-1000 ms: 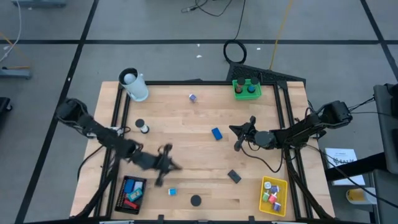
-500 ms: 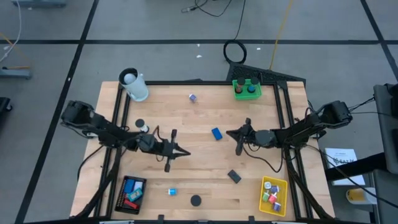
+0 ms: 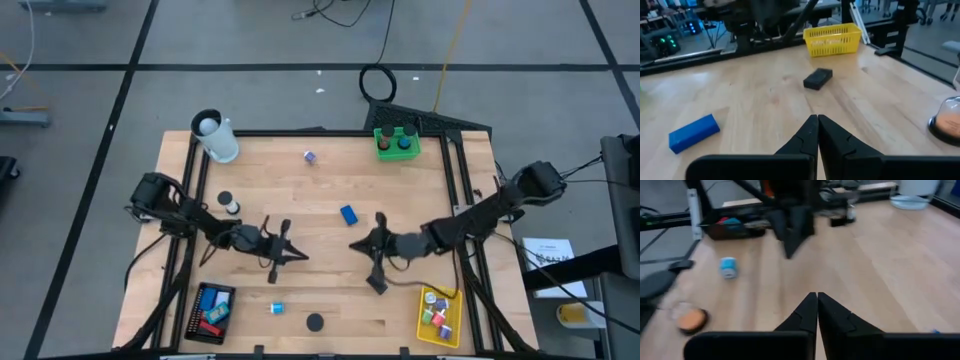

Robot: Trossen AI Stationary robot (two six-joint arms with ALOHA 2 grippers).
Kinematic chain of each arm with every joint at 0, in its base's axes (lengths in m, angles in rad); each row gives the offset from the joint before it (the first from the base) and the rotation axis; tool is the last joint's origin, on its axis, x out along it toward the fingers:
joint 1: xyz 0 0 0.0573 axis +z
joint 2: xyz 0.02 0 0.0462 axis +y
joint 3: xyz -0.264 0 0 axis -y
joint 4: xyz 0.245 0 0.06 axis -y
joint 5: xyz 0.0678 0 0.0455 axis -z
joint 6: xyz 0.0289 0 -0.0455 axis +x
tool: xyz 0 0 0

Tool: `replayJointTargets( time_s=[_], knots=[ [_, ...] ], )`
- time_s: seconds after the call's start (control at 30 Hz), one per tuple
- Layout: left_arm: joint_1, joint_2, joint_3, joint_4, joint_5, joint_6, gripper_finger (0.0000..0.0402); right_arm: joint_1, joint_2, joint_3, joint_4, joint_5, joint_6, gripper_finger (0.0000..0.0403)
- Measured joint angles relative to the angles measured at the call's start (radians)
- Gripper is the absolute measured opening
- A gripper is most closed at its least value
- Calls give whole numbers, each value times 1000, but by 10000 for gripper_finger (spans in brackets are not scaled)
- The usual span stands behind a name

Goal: Pick & Place Office items
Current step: Put the orange hourglass into the green bin

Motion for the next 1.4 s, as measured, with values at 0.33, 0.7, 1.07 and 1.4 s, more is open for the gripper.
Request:
replayJointTargets(
  time_s=[0.33, 0.7, 1.07, 1.4],
  knots=[
    [28, 0, -1, -48, 2, -35, 4, 122, 291, 294, -94, -105, 62, 115],
    [38, -1, -1, -72, 1, -57, 17, 138, 424, 647, -445, -203, 30, 250],
    [38, -1, -1, -85, 1, -57, 24, 154, 442, 654, -355, -274, -43, 337],
    [38, -1, -1, -85, 0, -56, 5, 125, 563, 651, -229, -322, -122, 358]
  ],
)
